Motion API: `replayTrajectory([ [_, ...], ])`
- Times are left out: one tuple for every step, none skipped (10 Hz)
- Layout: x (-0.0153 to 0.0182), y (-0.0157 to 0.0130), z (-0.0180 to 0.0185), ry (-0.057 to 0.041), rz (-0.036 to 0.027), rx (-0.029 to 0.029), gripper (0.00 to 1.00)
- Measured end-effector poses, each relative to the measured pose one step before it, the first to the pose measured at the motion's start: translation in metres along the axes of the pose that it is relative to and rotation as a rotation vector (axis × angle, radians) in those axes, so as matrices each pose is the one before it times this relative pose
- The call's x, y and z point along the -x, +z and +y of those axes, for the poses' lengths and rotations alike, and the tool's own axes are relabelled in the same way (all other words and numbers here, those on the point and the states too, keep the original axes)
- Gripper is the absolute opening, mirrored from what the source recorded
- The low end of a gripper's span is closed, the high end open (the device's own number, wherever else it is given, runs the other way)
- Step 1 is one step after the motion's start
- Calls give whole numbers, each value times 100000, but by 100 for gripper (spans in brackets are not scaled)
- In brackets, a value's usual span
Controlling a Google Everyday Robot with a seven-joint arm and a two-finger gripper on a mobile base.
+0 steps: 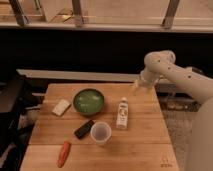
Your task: Place the white sponge in the ceramic cup
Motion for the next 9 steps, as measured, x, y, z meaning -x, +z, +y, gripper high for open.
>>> replayTrajectory([
  [503,217,3102,-5804,1594,2342,60],
  [430,560,2533,-4544,1811,2059,60],
  [596,661,2406,-3735,1446,2472,60],
  [721,812,2764,-3411,1390,3701,60],
  [507,394,2029,-2432,591,2808,60],
  [236,227,1067,-1097,203,1660,60],
  [-217,-102,-662,529,162,-955,60],
  [-18,-12,-85,99,-11,-94,60],
  [117,87,331,-446,40,217,60],
])
